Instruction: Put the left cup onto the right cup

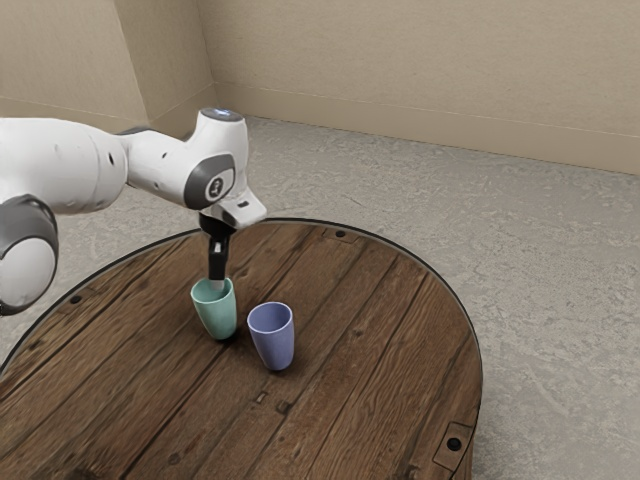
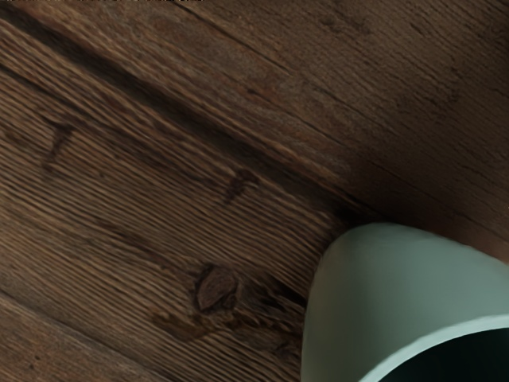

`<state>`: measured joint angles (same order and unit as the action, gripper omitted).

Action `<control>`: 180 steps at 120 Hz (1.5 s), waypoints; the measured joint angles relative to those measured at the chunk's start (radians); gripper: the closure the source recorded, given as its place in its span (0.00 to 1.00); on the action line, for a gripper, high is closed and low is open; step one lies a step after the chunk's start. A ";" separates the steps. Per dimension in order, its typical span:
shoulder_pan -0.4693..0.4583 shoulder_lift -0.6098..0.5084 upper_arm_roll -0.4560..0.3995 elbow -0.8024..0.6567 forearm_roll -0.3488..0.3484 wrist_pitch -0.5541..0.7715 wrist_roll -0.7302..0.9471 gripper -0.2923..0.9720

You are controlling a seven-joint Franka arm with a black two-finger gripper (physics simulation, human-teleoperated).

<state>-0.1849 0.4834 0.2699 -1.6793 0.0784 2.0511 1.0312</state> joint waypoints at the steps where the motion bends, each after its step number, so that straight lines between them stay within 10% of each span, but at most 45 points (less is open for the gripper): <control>1: 0.000 0.002 0.000 0.000 0.000 0.001 0.001 0.23; 20: -0.002 0.036 0.000 0.003 -0.011 0.017 0.017 0.27; 70: -0.011 0.024 0.000 0.000 -0.025 0.054 0.038 0.78; 180: -0.053 -0.221 0.000 -0.053 -0.055 -0.004 -0.009 0.85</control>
<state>-0.2376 0.2629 0.2699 -1.7325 0.0236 2.0476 1.0223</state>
